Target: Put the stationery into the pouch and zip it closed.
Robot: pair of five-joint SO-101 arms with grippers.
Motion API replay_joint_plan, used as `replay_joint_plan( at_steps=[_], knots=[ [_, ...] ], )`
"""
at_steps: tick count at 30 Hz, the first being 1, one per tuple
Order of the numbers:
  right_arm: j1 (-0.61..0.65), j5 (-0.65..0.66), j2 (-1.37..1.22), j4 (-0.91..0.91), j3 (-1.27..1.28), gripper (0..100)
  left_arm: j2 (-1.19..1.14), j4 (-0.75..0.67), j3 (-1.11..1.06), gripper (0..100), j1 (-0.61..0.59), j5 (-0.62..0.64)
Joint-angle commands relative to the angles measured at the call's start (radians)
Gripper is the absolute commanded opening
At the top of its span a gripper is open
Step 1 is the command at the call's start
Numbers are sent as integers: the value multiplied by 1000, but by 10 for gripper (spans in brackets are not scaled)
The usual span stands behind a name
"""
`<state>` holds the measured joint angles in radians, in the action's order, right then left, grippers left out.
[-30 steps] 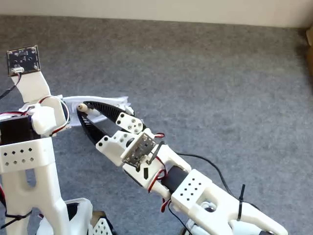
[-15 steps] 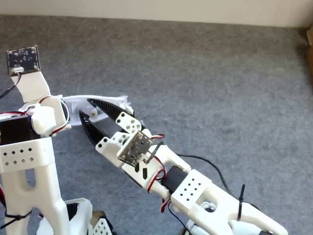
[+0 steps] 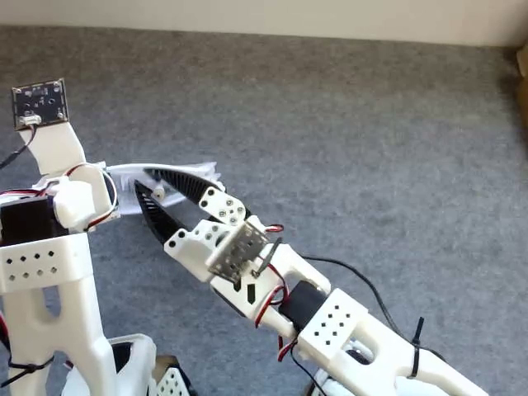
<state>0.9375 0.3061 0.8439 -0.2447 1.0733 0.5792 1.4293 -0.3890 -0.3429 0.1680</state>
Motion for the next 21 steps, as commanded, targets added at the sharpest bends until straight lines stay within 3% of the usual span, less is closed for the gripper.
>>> replay_joint_plan(
  at_steps=[1, 12, 21],
  knots=[
    [-45, 9, -5, 30, -108, 6, -1, -17, -21, 7, 12, 9],
    [33, 9, 36, 35, -127, 6, -1, -17, -21, 7, 12, 9],
    [51, 11, 39, 220, -199, 6, -1, -17, -21, 7, 10, 9]
  ],
)
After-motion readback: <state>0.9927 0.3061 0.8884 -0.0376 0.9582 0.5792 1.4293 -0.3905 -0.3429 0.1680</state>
